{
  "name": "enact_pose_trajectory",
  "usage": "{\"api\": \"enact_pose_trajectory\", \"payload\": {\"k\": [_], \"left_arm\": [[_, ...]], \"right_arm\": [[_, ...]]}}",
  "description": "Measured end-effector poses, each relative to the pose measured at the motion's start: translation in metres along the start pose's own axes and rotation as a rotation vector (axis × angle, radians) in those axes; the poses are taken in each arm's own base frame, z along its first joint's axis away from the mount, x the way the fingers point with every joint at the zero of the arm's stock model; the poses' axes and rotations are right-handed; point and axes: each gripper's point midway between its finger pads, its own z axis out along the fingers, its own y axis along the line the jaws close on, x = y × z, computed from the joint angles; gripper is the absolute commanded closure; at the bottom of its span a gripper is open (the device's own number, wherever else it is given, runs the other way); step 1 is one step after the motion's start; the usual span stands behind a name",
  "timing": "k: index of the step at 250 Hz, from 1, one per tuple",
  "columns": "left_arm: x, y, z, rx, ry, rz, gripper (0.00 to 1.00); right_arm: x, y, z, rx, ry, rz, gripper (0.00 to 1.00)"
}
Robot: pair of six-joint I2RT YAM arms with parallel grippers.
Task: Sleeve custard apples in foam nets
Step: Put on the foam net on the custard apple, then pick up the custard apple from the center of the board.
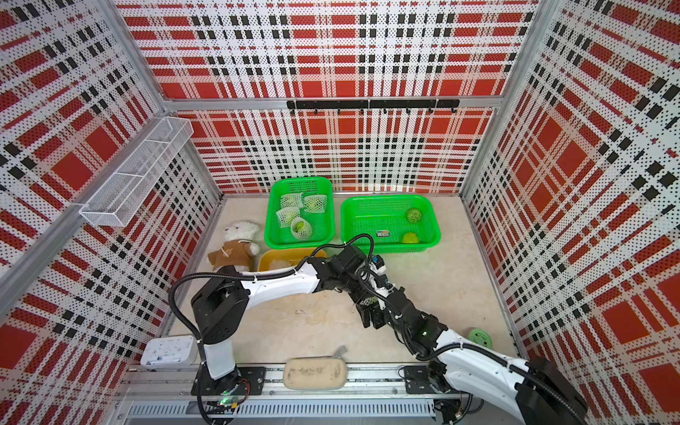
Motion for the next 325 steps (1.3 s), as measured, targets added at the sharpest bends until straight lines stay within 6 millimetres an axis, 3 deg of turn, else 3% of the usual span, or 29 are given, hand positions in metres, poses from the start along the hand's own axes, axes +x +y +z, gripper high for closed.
{"api": "enact_pose_trajectory", "payload": {"k": [81,126,230,325], "left_arm": [[-0.008,0.010,0.000,-0.004,-0.032,-0.034,1.00],[-0.009,0.012,-0.001,-0.006,-0.041,-0.046,1.00],[-0.009,0.009,0.002,0.017,-0.053,-0.047,1.00],[-0.011,0.009,0.004,0.025,-0.072,-0.051,1.00]], "right_arm": [[0.011,-0.004,0.000,-0.005,-0.054,-0.012,0.00],[0.033,-0.012,0.011,0.027,-0.016,-0.045,0.01],[0.026,-0.025,0.027,0.123,-0.063,-0.104,0.03],[0.026,-0.033,0.034,0.171,-0.066,-0.125,0.14]]}}
